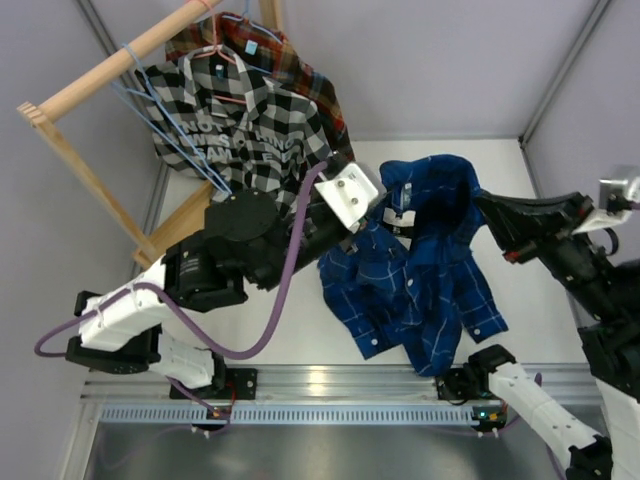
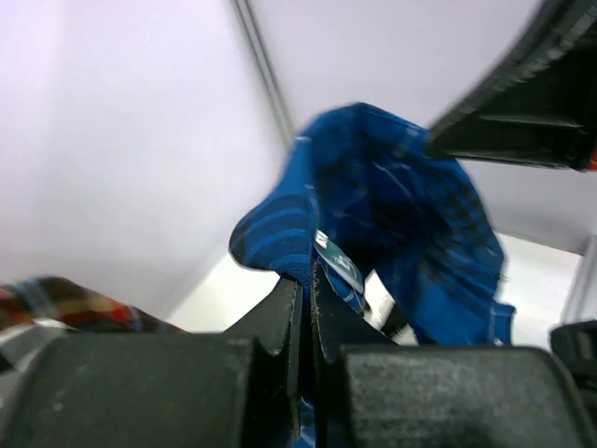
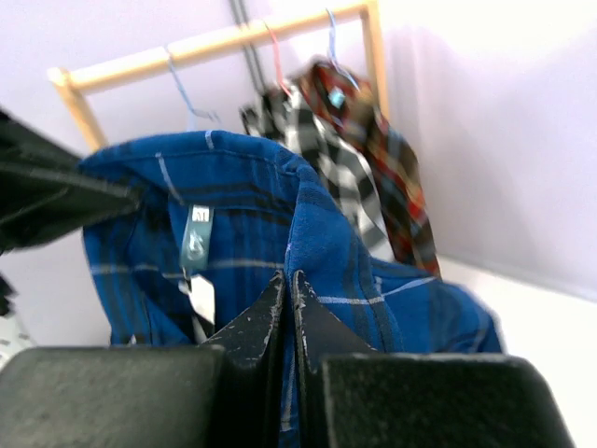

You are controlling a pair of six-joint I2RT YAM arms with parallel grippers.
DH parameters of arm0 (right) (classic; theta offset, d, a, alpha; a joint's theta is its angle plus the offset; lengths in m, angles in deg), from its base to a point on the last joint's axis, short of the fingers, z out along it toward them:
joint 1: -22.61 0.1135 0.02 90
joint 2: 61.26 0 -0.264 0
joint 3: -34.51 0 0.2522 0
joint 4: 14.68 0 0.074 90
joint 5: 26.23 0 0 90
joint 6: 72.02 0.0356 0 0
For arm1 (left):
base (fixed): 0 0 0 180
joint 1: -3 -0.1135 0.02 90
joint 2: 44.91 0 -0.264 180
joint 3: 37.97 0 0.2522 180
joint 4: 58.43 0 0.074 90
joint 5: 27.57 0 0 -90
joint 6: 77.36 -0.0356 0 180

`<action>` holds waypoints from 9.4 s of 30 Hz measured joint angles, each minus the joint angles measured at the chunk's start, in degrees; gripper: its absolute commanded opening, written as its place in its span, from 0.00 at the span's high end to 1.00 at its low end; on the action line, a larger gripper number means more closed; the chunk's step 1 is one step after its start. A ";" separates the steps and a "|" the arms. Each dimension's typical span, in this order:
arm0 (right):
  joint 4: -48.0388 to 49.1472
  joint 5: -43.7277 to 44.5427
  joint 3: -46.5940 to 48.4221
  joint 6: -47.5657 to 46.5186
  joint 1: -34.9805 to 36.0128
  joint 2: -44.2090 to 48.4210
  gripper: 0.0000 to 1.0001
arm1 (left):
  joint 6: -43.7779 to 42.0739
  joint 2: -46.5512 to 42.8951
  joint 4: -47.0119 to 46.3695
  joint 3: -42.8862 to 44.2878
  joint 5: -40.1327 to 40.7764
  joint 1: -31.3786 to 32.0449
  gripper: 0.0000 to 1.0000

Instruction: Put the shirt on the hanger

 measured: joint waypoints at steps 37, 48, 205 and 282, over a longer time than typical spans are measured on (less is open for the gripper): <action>9.90 8.35 -32.02 -8.44 0.00 -15.74 0.29 | 27.56 20.74 1.62 -20.87 -18.25 -26.36 1.00; 15.58 1.49 -30.86 -17.51 0.00 -24.70 0.42 | 28.46 16.17 0.02 -23.08 -22.67 -27.08 1.00; 0.66 8.24 -17.14 -2.91 -8.92 -35.76 1.00 | 37.18 22.47 -0.96 -26.08 -12.59 -26.34 0.79; 3.89 14.29 48.89 -17.38 31.87 -70.88 0.29 | 57.77 -9.51 -44.61 -82.18 -8.31 -32.92 1.00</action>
